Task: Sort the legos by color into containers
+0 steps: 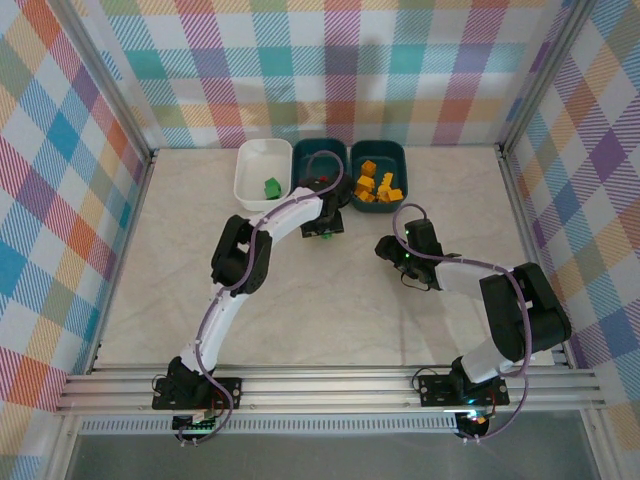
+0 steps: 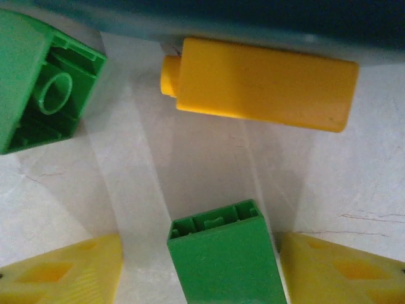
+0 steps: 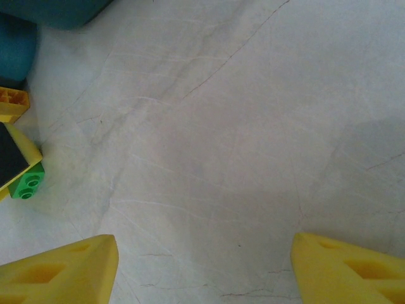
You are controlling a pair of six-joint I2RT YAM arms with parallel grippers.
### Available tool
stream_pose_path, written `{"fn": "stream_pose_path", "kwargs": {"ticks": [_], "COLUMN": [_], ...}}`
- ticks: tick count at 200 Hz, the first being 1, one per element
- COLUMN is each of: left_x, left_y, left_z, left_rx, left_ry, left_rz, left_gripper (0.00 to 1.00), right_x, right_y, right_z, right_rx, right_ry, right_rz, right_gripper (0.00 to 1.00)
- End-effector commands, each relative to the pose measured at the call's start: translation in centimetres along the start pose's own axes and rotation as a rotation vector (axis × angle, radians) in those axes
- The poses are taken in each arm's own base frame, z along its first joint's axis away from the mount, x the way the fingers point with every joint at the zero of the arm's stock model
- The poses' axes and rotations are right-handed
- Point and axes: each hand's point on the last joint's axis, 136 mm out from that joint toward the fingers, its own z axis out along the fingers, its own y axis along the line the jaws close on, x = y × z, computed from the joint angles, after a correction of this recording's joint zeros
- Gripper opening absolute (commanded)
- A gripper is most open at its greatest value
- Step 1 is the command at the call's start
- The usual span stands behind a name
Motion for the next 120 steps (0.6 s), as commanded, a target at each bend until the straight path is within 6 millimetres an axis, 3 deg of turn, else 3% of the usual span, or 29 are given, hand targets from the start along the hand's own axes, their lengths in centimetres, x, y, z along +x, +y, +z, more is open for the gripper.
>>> {"fn": "stream_pose_path", "kwargs": {"ticks": [1, 17, 47, 88, 120], "left_x": [-0.1, -0.2, -0.5, -2.7, -5.7], "left_y": [-0.2, -0.5, -1.0, -2.7, -1.1], "left_z": [0.9, 0.9, -0.6, -7.0, -11.4], "left_rx": [-0.02, -0.007, 0.034, 0.166, 0.205], "left_ry": [-0.007, -0.003, -0.002, -0.084, -0.16], "left_rz": [-0.019, -0.013, -0.005, 0.018, 0.024], "left_gripper": [0.58, 0.44, 0.37, 0.35, 0.33], "right_x": [-0.8, -0.7, -0.5, -0.5, -0.5], "right_y": [1.0, 1.0, 1.5, 1.1, 1.1], "right_z": [-0.5, -0.4, -0.4, -0.2, -0.1], "right_rx": [-0.039, -0.041, -0.063, -0.048, -0.049], "right_ry": [-0.023, -0.016, -0.002, -0.001, -0.002], "right_rz": [0.0, 0.003, 0.01, 0.008, 0.009], "right_gripper": [0.72, 0.72, 0.71, 0.71, 0.71]}}
